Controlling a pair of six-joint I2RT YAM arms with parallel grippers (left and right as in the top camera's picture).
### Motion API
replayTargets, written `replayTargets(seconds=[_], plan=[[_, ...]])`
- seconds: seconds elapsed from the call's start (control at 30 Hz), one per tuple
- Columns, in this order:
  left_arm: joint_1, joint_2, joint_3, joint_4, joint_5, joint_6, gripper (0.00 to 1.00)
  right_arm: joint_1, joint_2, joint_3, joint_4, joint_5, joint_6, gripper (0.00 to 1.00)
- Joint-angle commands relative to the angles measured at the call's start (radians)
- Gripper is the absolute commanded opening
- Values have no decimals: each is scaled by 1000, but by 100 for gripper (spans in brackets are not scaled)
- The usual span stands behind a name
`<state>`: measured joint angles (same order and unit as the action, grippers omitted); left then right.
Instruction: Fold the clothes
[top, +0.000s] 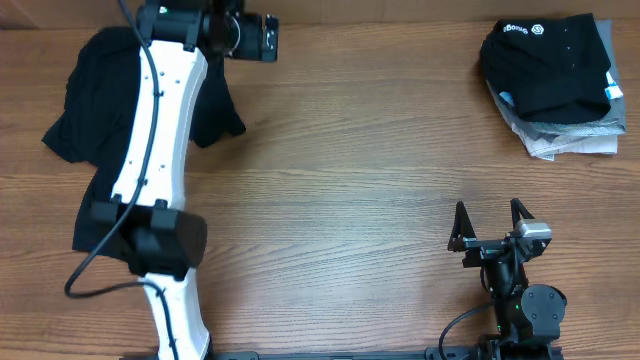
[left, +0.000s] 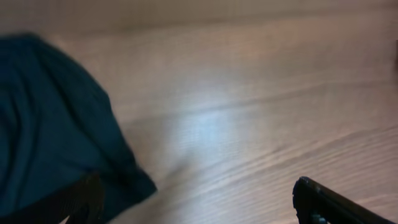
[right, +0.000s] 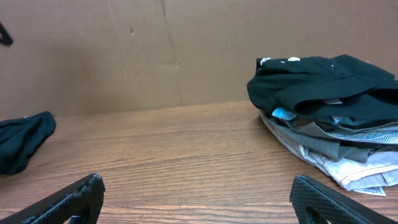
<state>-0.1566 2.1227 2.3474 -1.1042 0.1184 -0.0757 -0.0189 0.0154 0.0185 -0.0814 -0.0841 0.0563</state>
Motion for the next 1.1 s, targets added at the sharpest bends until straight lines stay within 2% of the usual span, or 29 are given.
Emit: replayTargets(seconds=[0.0, 0.1, 0.4, 0.57, 0.67, 0.8, 1.07], plan=[[-1, -221, -172, 186, 6, 16, 100, 5, -13, -10, 4, 13, 8, 100], [0, -396, -435, 386, 5, 16, 100, 5, -13, -10, 4, 13, 8, 100], [20, -908, -1160, 758, -40, 11, 100, 5, -13, -10, 4, 13, 8, 100], [83, -1236, -1595, 1062, -39, -74, 100, 5, -13, -10, 4, 13, 8, 100], [121, -1439, -1823, 1183, -29, -93, 100, 5, -13, -10, 4, 13, 8, 100], [175, -1632, -2011, 1268, 8, -93, 100, 5, -13, -10, 4, 13, 8, 100], [262, -1912, -2208, 1302, 47, -93, 100, 5, -13, -10, 3, 13, 8, 100]])
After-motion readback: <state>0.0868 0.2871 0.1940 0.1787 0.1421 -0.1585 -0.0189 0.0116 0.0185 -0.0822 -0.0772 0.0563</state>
